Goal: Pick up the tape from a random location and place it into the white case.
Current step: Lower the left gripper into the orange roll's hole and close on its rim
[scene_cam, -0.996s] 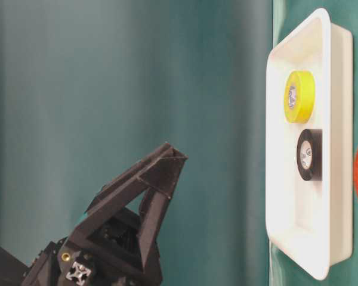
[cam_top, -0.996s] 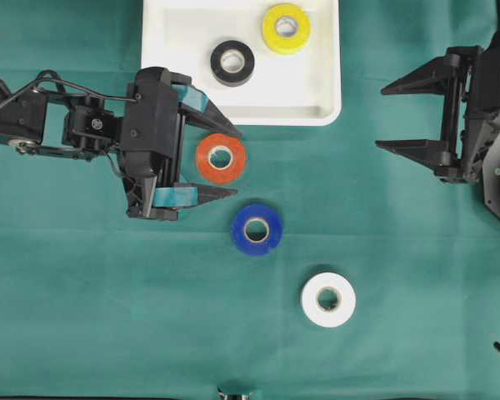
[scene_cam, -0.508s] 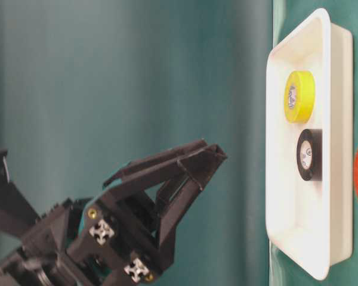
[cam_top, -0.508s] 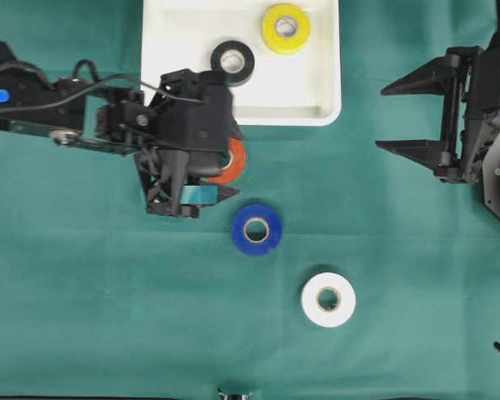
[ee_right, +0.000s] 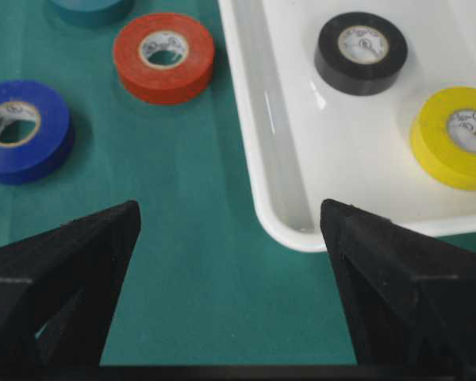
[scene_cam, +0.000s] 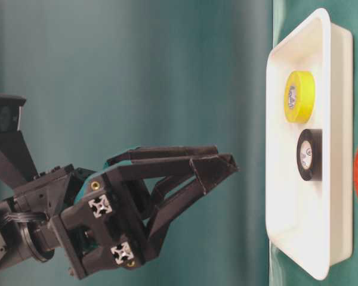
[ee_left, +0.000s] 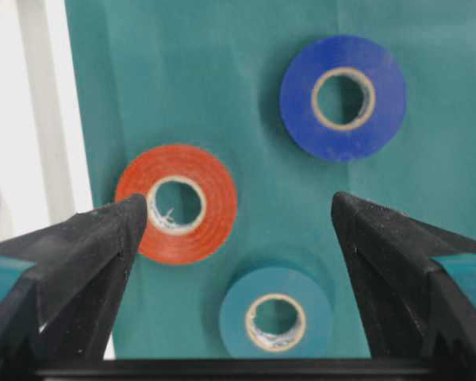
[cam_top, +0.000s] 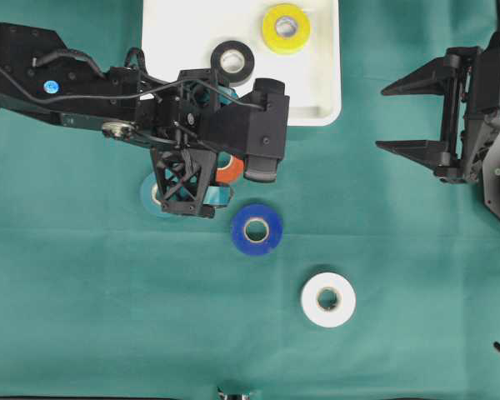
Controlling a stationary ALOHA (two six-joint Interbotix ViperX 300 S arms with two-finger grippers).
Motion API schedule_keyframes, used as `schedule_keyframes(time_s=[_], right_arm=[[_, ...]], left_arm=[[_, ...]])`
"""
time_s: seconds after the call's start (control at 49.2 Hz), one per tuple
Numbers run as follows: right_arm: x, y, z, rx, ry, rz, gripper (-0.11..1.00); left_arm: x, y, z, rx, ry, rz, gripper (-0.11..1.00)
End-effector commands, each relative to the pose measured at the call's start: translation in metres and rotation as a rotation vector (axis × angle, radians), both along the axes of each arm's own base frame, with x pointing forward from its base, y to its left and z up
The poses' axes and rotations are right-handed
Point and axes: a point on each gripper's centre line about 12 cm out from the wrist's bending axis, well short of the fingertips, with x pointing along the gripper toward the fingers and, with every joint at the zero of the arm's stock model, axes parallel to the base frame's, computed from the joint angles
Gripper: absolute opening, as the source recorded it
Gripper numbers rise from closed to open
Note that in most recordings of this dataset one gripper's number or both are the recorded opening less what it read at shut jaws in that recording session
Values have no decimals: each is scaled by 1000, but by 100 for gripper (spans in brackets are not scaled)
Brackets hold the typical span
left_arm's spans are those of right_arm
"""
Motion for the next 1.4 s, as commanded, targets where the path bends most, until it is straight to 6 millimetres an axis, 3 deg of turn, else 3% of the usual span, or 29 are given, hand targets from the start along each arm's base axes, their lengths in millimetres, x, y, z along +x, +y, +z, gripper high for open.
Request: schedule_keyframes(time_s=[0.0, 0.711, 1.382], right_arm=[[4, 0, 8, -4, -21, 4, 87], [4, 0, 8, -4, -15, 3, 87], [4, 0, 9, -4, -20, 3, 87]], left_arm=[[2, 3, 14, 2, -37, 6, 94], [0, 4, 11, 4, -32, 7, 94], [1, 10, -65, 4, -40, 21, 94]])
